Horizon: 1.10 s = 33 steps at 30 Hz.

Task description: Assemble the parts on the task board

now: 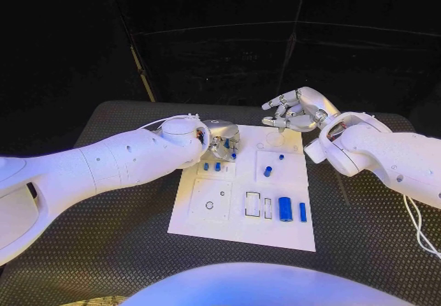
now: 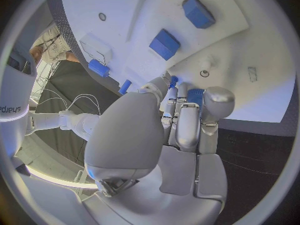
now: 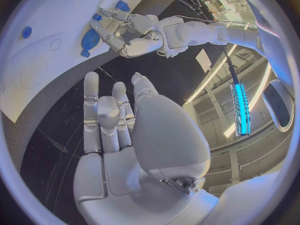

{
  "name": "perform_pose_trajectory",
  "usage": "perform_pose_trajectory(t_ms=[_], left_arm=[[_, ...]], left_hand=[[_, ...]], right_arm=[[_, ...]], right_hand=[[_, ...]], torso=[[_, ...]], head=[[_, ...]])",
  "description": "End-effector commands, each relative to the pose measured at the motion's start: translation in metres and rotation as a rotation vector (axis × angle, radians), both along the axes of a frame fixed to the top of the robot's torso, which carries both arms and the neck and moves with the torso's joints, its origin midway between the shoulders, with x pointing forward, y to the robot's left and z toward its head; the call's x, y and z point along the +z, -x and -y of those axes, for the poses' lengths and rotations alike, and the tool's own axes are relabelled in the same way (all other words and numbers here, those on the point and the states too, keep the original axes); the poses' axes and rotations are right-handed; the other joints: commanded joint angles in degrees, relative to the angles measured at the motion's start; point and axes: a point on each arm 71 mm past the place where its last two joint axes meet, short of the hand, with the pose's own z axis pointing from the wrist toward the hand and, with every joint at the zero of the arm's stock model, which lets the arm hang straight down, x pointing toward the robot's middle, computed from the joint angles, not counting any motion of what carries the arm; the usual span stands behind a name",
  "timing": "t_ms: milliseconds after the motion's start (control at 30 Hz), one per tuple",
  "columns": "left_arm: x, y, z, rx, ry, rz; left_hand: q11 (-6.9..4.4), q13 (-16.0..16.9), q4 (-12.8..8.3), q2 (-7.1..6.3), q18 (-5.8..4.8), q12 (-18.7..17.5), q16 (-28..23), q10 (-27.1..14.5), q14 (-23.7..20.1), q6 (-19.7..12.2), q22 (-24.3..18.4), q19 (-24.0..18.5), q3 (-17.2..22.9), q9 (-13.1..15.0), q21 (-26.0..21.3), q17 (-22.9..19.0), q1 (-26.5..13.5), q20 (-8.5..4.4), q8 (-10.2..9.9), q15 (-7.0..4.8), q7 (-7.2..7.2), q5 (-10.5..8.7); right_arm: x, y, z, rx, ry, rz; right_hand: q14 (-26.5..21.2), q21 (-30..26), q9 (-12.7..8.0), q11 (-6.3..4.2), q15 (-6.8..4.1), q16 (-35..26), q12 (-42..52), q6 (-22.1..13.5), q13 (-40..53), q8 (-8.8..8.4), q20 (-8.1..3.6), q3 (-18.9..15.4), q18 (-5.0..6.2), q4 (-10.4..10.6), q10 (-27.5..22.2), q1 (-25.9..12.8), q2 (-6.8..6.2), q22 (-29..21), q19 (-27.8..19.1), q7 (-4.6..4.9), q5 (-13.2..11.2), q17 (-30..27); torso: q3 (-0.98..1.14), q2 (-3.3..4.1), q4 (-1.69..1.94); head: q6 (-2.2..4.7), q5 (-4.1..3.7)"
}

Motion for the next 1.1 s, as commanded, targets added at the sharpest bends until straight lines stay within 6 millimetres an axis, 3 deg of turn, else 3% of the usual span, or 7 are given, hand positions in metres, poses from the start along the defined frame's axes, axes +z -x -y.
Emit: perform_pose_trajectory(t_ms=[33, 600, 833, 1100], left_arm=[[-0.0012, -0.0007, 0.0010, 0.000, -0.026, -0.006], [-0.0048, -0.0034, 0.0050, 0.004, -0.048, -0.028], [-0.0043, -0.0042, 0.0045, 0.008, -0.042, -0.019], [0.0010, -0.0023, 0.0023, 0.005, 0.003, 0.029]], left_hand=[[-0.04, -0.18, 0.13, 0.76, -0.39, -0.43, 0.31, 0.77, 2.11, 0.68, 0.28, 0.44, 0.58, -0.12, 0.42, -0.02, 0.10, -0.05, -0.43, -0.33, -0.10, 0.07], [-0.34, -1.02, 0.38, 1.54, -0.56, -1.40, 0.72, 2.85, 2.07, 2.15, 1.66, 0.50, 1.97, -0.44, 1.55, -0.16, 0.32, -0.21, -0.99, -0.53, -0.01, 0.07], [-0.83, -1.25, -0.49, 2.82, -0.66, -1.68, 0.93, 5.24, 2.04, 4.31, 2.61, 0.60, 3.94, -0.30, 2.36, -0.28, 1.92, -0.47, -0.63, -0.92, -0.17, 0.09], [-0.66, -1.87, -1.22, 2.49, -0.80, -3.33, 1.11, 6.25, 1.98, 4.78, 3.36, 0.54, 5.64, -0.59, 2.93, -0.51, 2.14, -0.51, -1.43, -0.82, 0.15, 0.08]], right_arm=[[0.0015, 0.0004, -0.0018, 0.011, -0.006, 0.003], [0.0016, 0.0006, -0.0030, 0.014, -0.007, 0.003], [0.0016, 0.0006, -0.0032, 0.015, -0.007, 0.003], [0.0017, 0.0007, -0.0032, 0.016, -0.007, 0.004]], right_hand=[[-0.08, -0.26, -0.02, -0.08, 0.01, -0.34, 0.19, -0.24, -0.08, 0.22, 0.02, -0.05, 0.28, 0.20, -0.41, 0.07, -0.01, -0.09, 0.33, -0.08, -0.12, 0.03], [-0.04, -0.29, -0.01, -0.07, 0.01, -0.25, 0.23, -0.22, -0.10, 0.25, 0.02, -0.02, 0.28, 0.26, -0.43, 0.09, 0.11, -0.11, 0.36, -0.08, 0.01, 0.19], [-0.03, -0.29, -0.01, -0.07, 0.01, -0.24, 0.23, -0.22, -0.10, 0.26, 0.02, -0.02, 0.28, 0.27, -0.43, 0.09, 0.13, -0.11, 0.37, -0.08, 0.03, 0.21], [-0.03, -0.29, -0.01, -0.07, 0.01, -0.24, 0.23, -0.22, -0.10, 0.26, 0.02, -0.02, 0.28, 0.27, -0.43, 0.09, 0.13, -0.11, 0.37, -0.08, 0.03, 0.21]], torso=[[0.01, -0.01, -0.01], [0.01, 0.02, 0.03], [-0.01, -0.04, 0.05], [-0.04, -0.03, 0.10]], head=[[0.02, 0.01], [-0.10, -0.09], [-0.14, -0.12], [0.13, -0.14]])
